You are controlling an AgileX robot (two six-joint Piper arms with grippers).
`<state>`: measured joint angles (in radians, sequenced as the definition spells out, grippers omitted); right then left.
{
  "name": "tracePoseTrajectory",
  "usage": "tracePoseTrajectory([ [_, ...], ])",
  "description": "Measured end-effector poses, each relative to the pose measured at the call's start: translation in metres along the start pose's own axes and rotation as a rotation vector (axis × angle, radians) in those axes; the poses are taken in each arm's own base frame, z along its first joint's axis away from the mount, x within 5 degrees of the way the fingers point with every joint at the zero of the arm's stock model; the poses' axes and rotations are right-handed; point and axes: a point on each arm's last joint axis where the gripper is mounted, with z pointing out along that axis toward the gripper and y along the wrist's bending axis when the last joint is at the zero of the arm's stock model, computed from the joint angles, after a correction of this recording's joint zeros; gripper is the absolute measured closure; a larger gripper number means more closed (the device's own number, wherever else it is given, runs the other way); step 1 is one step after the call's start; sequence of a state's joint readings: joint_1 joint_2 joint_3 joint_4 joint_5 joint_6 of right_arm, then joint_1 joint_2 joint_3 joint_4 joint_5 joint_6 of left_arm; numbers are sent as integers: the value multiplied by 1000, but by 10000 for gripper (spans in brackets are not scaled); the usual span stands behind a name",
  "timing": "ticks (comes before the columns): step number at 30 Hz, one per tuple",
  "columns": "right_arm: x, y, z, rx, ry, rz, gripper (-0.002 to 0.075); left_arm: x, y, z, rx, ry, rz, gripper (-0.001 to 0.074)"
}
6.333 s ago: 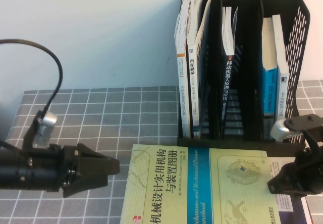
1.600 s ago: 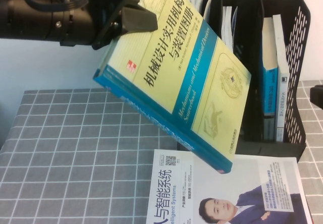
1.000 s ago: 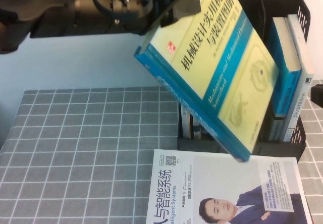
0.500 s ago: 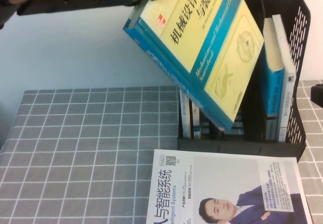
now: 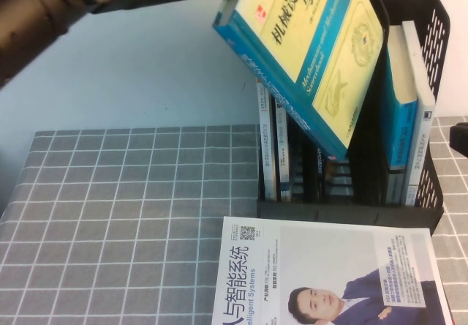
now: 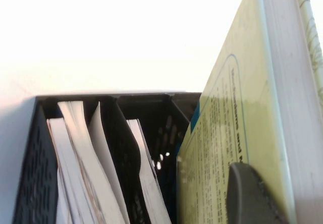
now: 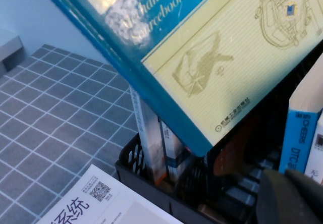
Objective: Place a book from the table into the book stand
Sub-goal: Place the book on the book shelf
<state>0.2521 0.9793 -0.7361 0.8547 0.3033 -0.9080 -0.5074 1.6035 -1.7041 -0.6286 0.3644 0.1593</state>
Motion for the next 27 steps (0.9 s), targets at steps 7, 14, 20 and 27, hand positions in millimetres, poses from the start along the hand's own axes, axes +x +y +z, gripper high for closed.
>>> tracePoseTrajectory([
  [7,0,0,0,-2,0,3,729,4,-6,11,-17,5,97,542],
  [14,0,1,0,-10,-4,24,729,2,-5,11,-40,1,128,542],
  [20,-2,2,0,-22,-18,71,729,-2,-9,9,-38,8,129,543],
  [27,-3,3,0,-32,-32,115,729,5,-3,18,-53,47,69,543],
])
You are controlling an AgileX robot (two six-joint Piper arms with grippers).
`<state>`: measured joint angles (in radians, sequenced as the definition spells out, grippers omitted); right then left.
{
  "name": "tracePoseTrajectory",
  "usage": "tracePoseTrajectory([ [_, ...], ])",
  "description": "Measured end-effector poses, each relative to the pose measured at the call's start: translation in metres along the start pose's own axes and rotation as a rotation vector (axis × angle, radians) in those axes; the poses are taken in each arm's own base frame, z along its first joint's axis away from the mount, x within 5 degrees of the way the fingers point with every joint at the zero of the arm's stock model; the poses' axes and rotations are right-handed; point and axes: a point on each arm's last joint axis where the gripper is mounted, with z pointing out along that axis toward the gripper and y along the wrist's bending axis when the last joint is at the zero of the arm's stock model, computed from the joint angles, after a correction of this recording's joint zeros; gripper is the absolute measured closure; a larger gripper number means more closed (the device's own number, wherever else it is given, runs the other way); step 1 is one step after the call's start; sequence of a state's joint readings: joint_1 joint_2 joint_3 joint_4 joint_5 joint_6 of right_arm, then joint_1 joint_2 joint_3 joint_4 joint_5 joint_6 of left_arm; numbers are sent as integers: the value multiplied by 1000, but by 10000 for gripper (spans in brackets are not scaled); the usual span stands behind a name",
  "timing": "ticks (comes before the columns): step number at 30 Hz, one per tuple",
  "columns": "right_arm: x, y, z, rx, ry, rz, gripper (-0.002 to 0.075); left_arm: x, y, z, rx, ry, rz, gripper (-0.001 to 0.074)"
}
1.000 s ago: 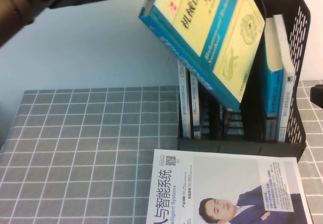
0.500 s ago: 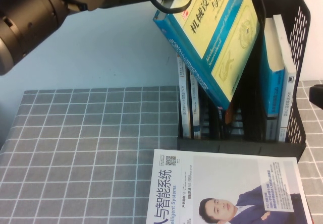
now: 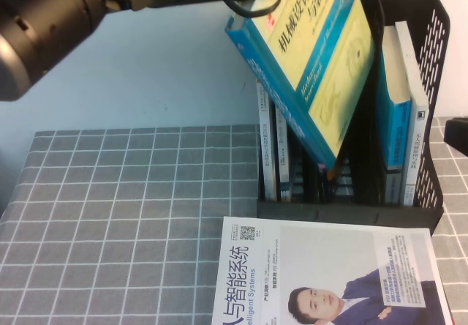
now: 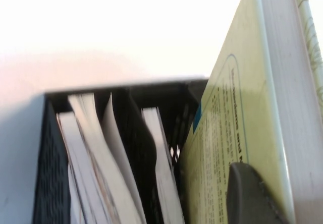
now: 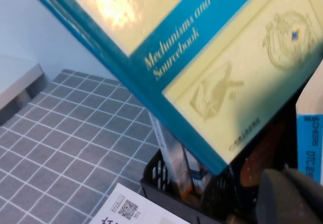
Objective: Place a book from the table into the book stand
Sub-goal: Place the book on the book shelf
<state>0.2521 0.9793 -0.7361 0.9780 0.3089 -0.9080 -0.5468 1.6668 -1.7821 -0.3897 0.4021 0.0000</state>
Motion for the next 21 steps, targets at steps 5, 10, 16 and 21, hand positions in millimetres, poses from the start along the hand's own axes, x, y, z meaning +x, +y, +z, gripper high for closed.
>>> tracePoseTrajectory([
  [5,0,0,0,-1,-2,5,729,15,6,14,-16,83,-53,543],
  [10,0,2,0,-18,3,22,729,28,13,31,-28,120,-89,543],
  [16,4,7,0,-74,42,23,729,35,20,47,-35,104,-113,543],
  [21,5,8,0,-88,51,11,729,38,23,52,-38,98,-119,543],
])
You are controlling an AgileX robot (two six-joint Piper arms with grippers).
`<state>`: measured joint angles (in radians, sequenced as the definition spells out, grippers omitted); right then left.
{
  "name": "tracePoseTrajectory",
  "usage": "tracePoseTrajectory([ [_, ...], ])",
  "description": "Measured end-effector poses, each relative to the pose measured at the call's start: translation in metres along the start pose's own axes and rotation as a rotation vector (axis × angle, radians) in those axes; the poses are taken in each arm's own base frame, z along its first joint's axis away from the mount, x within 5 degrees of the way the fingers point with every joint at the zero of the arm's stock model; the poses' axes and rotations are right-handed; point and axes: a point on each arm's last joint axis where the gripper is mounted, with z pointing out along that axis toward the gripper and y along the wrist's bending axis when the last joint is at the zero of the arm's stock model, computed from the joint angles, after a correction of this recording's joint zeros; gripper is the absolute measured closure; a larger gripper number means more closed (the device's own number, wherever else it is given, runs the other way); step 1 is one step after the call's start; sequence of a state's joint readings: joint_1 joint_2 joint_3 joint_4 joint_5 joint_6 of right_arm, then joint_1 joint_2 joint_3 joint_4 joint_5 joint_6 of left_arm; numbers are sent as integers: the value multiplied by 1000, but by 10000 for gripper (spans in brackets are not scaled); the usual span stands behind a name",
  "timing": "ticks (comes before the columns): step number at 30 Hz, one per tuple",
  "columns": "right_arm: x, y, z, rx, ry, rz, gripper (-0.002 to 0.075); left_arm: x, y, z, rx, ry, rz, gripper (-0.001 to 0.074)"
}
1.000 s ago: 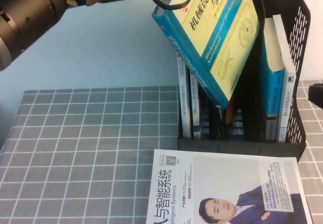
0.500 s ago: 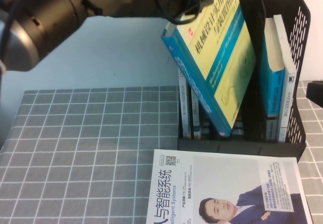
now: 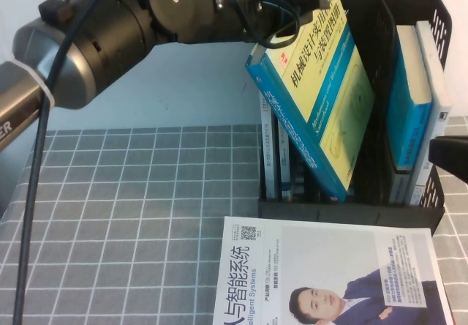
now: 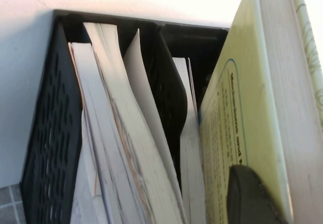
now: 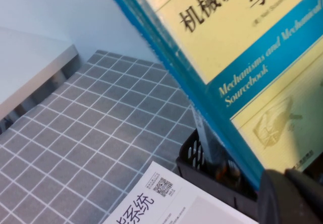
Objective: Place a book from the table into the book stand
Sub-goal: Place the book on the book shelf
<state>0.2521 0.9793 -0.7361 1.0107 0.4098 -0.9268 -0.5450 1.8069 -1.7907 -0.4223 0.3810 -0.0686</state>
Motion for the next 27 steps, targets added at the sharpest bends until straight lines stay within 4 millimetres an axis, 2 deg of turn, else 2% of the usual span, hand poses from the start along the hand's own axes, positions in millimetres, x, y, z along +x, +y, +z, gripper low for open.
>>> tracePoseTrajectory([
  [6,0,0,0,-3,2,-5,729,0,-1,0,2,-3,7,544],
  [10,1,1,0,-9,7,-13,729,4,-8,3,17,-4,57,545],
  [19,3,5,0,-51,31,-16,729,11,-54,10,117,-70,332,540],
  [23,5,7,0,-77,50,-26,728,9,-66,13,141,-139,349,528],
  [27,6,8,-1,-94,64,-36,729,5,-67,14,150,-194,293,531],
])
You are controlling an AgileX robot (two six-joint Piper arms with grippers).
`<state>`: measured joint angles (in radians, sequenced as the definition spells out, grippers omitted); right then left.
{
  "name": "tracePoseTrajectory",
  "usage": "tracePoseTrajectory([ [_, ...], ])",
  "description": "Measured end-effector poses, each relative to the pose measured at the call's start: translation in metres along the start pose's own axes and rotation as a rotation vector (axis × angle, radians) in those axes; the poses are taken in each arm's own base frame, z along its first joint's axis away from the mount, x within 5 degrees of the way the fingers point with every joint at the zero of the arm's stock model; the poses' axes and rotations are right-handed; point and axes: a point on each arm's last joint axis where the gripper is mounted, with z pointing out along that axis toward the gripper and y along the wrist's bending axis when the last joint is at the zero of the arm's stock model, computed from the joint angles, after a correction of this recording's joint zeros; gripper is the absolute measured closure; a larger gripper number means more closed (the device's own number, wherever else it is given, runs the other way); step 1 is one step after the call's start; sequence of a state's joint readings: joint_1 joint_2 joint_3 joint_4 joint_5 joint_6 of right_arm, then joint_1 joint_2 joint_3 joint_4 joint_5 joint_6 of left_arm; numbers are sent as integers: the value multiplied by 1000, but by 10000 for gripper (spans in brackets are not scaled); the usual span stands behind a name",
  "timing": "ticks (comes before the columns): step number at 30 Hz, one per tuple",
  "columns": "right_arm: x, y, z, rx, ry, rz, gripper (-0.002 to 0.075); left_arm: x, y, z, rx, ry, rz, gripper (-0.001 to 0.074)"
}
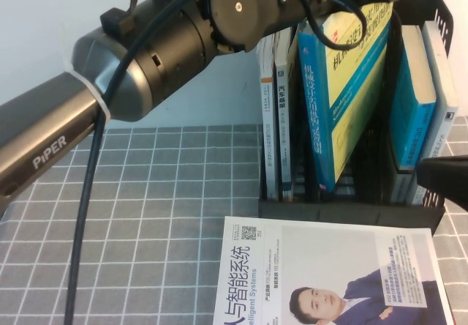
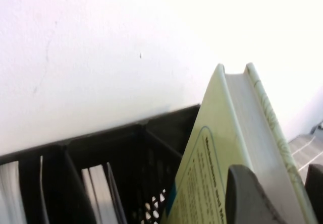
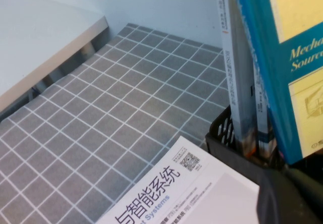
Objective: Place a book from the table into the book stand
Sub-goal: Place the book on the book shelf
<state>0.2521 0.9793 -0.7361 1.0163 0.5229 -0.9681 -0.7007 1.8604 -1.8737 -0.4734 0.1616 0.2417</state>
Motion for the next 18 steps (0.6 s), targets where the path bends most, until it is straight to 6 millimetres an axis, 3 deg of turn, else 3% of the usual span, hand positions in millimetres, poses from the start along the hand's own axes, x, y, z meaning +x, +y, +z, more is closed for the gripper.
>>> tracePoseTrajectory([
  [8,2,1,0,-10,15,-12,729,-1,-4,0,33,-10,-167,527],
  [13,2,1,0,-11,15,-12,729,-1,-4,0,33,-12,-169,526],
  [18,1,0,0,2,7,-13,729,-4,10,-2,-1,-14,-135,524],
])
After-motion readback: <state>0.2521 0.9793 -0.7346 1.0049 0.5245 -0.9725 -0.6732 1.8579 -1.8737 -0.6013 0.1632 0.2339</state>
